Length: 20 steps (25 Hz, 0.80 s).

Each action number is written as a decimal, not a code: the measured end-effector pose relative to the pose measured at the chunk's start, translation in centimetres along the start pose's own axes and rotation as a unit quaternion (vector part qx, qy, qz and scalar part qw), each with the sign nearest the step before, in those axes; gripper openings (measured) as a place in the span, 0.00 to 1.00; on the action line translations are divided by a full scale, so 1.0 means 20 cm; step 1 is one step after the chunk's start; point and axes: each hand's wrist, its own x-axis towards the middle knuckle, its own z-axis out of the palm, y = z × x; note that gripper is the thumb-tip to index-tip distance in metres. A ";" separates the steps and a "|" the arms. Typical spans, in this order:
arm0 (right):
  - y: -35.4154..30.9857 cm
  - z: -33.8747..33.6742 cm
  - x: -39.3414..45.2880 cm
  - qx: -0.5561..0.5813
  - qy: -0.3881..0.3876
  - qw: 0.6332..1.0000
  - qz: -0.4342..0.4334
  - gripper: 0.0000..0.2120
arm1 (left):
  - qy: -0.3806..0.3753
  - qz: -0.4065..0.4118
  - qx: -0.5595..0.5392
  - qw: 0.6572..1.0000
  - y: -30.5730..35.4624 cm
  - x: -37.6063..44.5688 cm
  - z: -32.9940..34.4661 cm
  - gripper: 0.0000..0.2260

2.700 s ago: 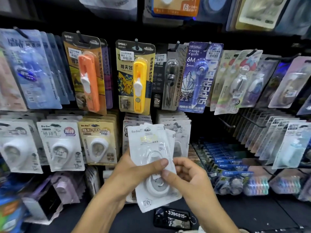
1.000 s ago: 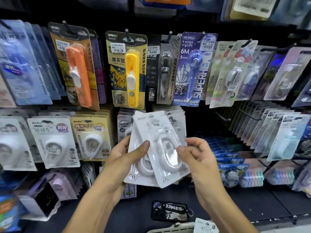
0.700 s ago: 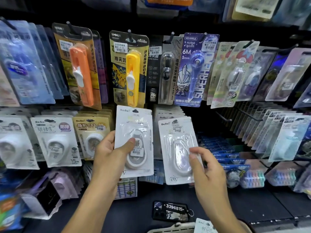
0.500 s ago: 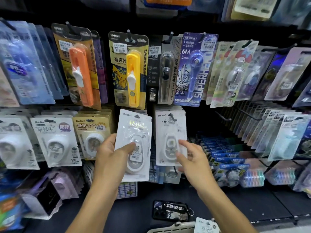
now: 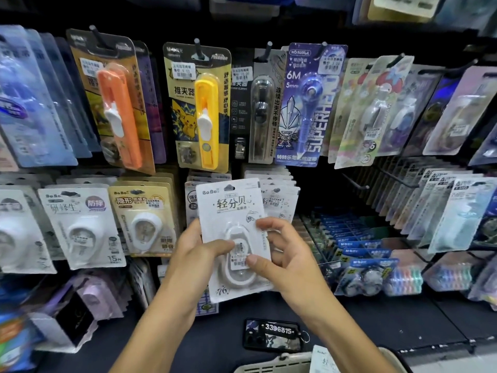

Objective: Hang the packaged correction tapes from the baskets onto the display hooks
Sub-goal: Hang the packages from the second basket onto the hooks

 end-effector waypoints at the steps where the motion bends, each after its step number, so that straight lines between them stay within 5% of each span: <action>1: 0.01 -0.02 -0.01 0.010 0.015 1.000 -0.006 0.22 | 0.021 0.020 0.000 1.000 -0.01 0.00 0.00 0.12; 4: 0.03 -0.13 -0.10 0.052 0.114 0.992 -0.027 0.23 | 0.097 0.143 0.131 0.976 -0.05 0.01 0.05 0.09; 7: 0.00 -0.39 -0.19 0.051 0.244 0.968 -0.024 0.21 | 0.029 0.314 0.441 0.840 -0.10 0.08 0.21 0.20; 10: -0.05 -0.65 -0.23 0.003 0.307 0.952 -0.007 0.17 | -0.058 0.311 0.593 0.740 -0.14 0.25 0.36 0.32; 17: -0.06 -0.85 -0.02 -0.190 0.255 0.943 0.096 0.16 | 0.019 0.267 0.668 0.695 -0.27 0.37 0.43 0.40; 20: -0.13 -0.85 0.11 -0.209 0.256 0.942 0.053 0.12 | 0.031 0.268 0.655 0.706 -0.28 0.36 0.46 0.38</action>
